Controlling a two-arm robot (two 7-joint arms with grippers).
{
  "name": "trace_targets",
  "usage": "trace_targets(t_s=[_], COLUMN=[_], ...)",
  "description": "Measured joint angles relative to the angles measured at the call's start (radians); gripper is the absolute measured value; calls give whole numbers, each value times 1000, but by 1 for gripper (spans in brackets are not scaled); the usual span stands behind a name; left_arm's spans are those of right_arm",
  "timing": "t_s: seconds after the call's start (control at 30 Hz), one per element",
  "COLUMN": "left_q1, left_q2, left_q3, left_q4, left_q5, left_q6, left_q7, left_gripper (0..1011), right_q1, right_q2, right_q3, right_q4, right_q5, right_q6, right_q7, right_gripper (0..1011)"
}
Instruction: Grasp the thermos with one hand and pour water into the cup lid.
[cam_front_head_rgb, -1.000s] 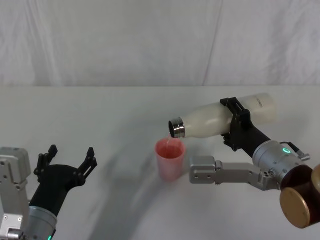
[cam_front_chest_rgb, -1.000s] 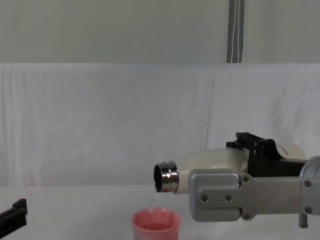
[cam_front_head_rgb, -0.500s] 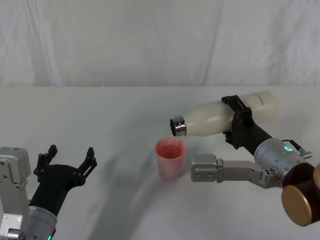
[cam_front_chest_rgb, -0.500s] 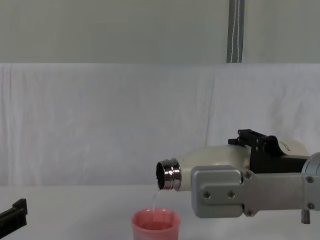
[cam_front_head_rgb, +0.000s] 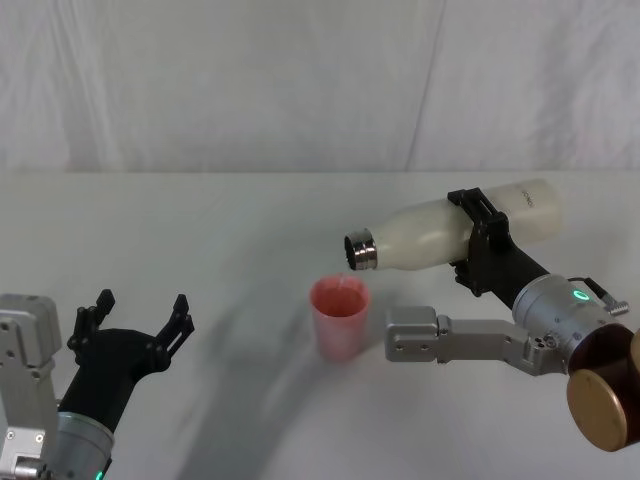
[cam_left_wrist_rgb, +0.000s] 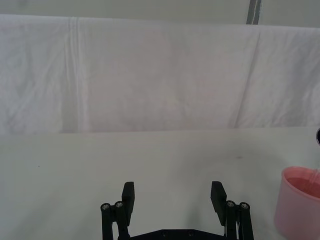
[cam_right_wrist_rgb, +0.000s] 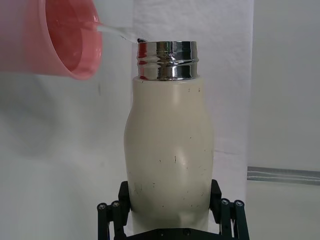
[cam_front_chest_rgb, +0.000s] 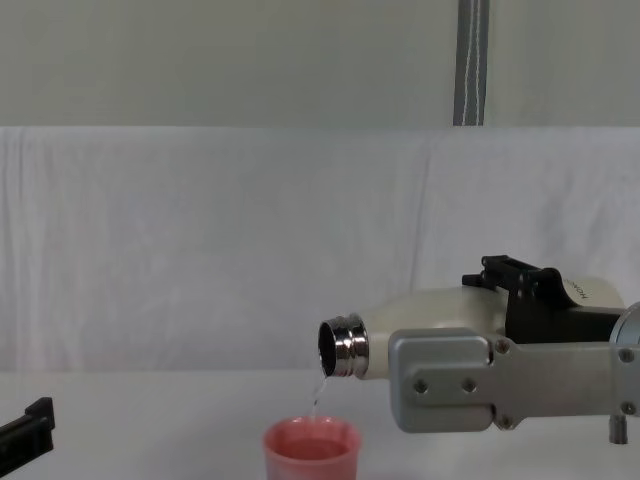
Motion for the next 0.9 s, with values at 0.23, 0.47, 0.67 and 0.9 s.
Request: trace_targets(t_s=[0.23,0.47,0.67,0.9], left_q1=[0,0,0,0], left_q2=[0,0,0,0], left_q3=[0,0,0,0], left_q4=[0,0,0,0], left_q5=[0,0,0,0], left_q6=[0,0,0,0], left_q7=[0,0,0,0], left_gripper=[1001,1001,1001,1001], right_q1=[4,6,8,9], right_q2=[2,3,4,5], right_q3=[-1,-5,-6,-7], right_q4=[0,0,1,2], right_q5=[-5,-8,-9,-9], right_q6=[0,-1,-2,-3], right_q7=[5,6,6,7], right_gripper=[950,950,950,950])
